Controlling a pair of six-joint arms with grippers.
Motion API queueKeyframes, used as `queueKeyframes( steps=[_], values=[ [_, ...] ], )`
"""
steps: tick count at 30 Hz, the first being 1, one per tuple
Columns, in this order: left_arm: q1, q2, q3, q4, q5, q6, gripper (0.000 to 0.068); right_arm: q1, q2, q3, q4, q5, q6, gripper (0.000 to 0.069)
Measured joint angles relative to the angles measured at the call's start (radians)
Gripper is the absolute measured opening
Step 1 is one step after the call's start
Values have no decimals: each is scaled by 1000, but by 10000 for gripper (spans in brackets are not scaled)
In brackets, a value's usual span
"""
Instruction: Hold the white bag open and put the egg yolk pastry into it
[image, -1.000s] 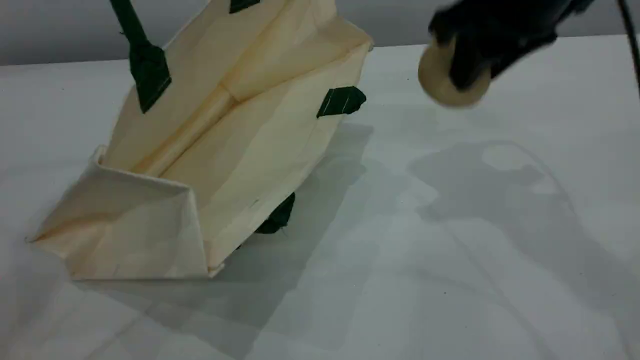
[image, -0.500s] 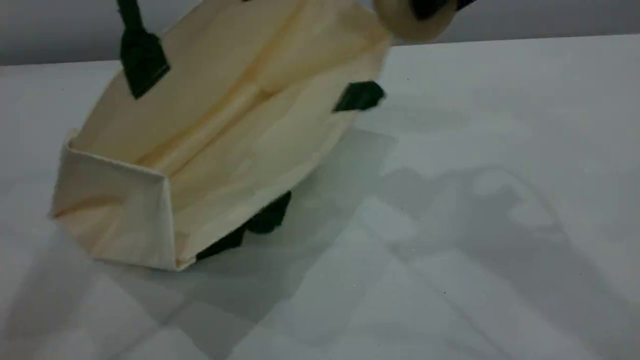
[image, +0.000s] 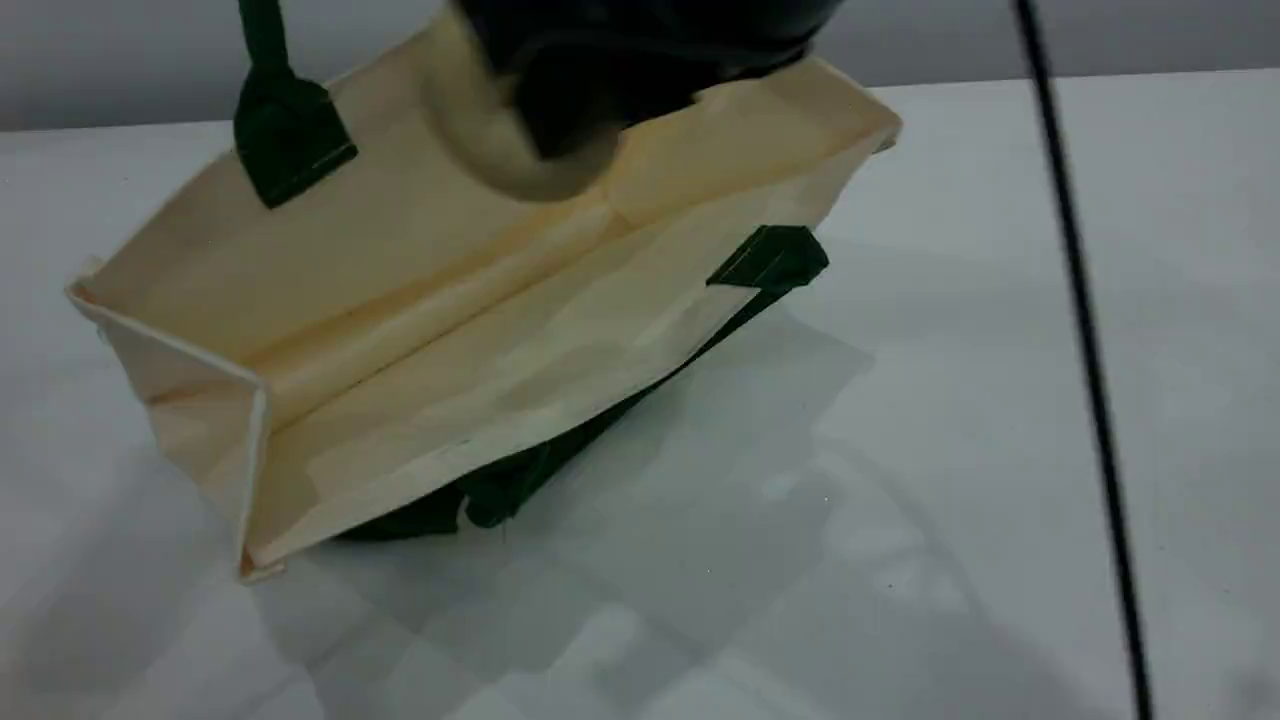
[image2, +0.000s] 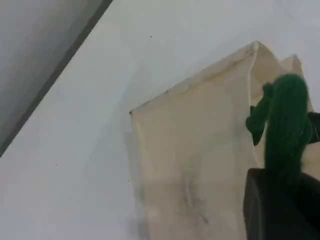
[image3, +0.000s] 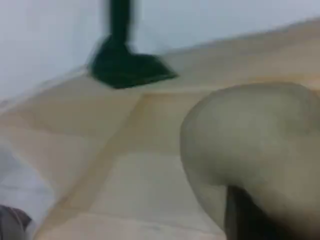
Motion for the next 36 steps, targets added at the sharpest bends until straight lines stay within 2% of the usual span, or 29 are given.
queueKeyframes(
  steps=[4,16,23,25,32,34,36],
  values=[
    [0,0,0,0,0,-18,92,19,64,0,-12,-72,-14,213],
    [0,0,0,1,0,-39,92,18,305,-3,-13,-401,-102,213],
    [0,0,0,7,-1,-39,92,18,324,-3,-13,-447,-102,213],
    [0,0,0,9,-1,-38,92,18,324,-3,-13,-439,-101,258],
    [0,0,0,9,2,-38,92,18,298,-3,48,-375,-97,573],
    [0,0,0,9,-1,-38,92,17,266,-3,48,-338,-98,612],
    [0,0,0,9,-4,-38,92,4,227,-3,49,-305,-113,615]
  ],
)
